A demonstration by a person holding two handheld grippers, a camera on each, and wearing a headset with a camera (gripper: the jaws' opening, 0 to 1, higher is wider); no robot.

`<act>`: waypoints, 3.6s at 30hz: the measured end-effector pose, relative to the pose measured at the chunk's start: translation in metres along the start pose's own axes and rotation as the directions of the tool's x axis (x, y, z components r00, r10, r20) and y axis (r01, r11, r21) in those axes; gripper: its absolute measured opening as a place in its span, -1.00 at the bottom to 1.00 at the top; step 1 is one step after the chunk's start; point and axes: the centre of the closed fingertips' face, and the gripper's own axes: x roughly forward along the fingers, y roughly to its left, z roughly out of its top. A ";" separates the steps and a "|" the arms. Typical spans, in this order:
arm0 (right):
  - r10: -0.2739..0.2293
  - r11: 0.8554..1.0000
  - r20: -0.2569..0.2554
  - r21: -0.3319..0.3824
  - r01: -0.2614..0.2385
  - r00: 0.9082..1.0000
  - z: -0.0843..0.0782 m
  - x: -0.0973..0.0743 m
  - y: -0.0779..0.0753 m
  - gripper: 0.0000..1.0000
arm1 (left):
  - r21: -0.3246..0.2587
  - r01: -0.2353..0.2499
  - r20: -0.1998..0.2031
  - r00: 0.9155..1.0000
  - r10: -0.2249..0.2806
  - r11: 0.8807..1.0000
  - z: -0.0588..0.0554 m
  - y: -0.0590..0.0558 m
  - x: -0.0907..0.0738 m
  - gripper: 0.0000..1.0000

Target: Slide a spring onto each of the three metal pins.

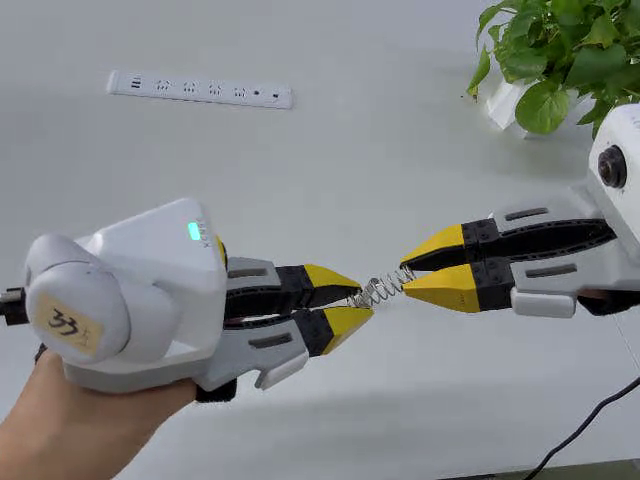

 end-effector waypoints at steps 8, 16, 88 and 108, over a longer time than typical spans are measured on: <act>0.020 0.999 -0.041 -0.042 -0.022 0.999 0.002 0.003 0.006 -0.87 | -0.001 0.006 -0.007 1.000 -0.006 1.000 -0.004 -0.003 -0.001 -0.87; 0.041 0.995 -0.088 -0.084 -0.048 0.995 0.004 0.007 0.008 -0.87 | 0.007 0.008 -0.022 1.000 -0.008 1.000 -0.008 -0.003 -0.001 -0.87; 0.134 0.905 -0.513 -0.285 -0.316 0.848 -0.017 0.036 0.009 -0.86 | 0.030 0.014 -0.027 1.000 -0.013 0.999 -0.017 0.000 0.000 -0.86; 0.102 0.941 -0.458 -0.243 -0.234 0.883 -0.016 0.033 -0.001 -0.86 | 0.007 -0.013 -0.064 0.998 0.014 1.000 -0.034 0.008 -0.011 -0.60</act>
